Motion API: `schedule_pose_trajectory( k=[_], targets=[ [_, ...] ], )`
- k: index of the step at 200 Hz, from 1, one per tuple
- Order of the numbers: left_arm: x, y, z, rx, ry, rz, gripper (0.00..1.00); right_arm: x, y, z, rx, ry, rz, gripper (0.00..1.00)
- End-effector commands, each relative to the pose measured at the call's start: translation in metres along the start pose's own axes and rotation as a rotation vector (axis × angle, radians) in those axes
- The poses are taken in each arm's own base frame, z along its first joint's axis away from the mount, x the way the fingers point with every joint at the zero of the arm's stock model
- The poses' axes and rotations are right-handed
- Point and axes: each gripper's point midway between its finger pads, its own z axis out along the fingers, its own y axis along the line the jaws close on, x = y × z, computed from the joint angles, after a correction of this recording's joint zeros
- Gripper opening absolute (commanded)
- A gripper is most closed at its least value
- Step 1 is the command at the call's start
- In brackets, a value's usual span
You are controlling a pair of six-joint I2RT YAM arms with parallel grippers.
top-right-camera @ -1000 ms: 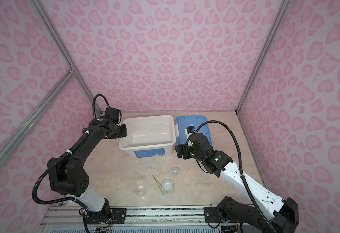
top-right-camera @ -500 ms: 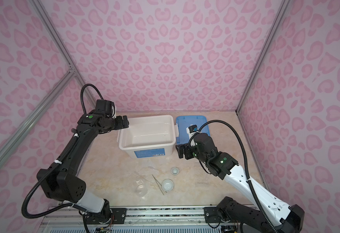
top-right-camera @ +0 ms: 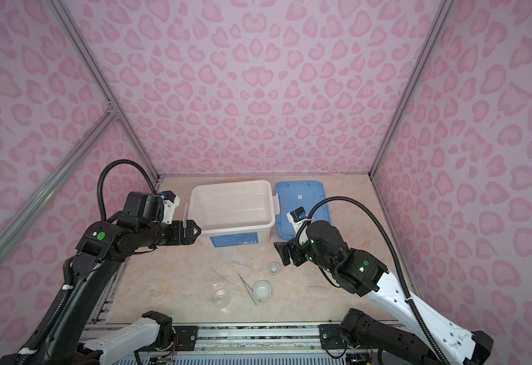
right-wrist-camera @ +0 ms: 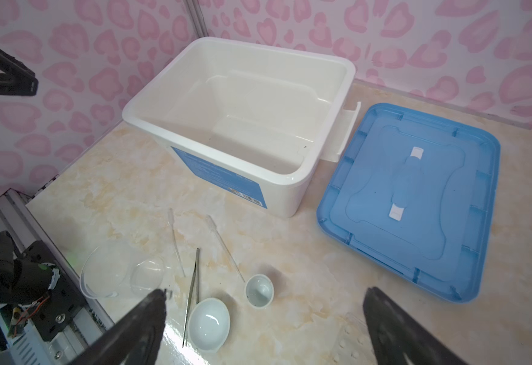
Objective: Organize the chemistry lab equipment
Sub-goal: 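Release the bin rim and move the left gripper to the clear beaker, then grasp the clear plastic beaker rim with the left gripper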
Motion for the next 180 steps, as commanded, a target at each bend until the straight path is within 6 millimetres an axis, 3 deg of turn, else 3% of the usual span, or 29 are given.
schedule_pose_trajectory(
  k=[1,31,53,70,121,180],
  targets=[
    [0.053,0.004,0.012,-0.027,0.149,-0.045,0.99,0.014,-0.001,0.002,0.066,0.031,-0.044,0.98],
    [0.101,-0.005,0.039,-0.034,0.234,-0.035,0.98,0.024,0.008,0.008,0.055,0.046,-0.017,0.98],
    [0.118,0.001,0.051,-0.109,0.241,-0.018,0.98,0.029,0.016,0.01,0.036,0.041,-0.006,0.98],
    [0.129,-0.011,0.061,-0.074,0.248,-0.017,0.98,0.035,0.025,0.014,0.011,0.047,-0.008,0.98],
    [0.142,-0.034,0.087,-0.073,0.239,0.029,0.98,0.052,0.04,0.025,-0.007,0.085,-0.029,0.98],
    [0.154,-0.034,0.098,-0.152,0.259,0.087,0.98,0.056,0.037,0.026,0.006,0.088,-0.026,0.98]
  ],
)
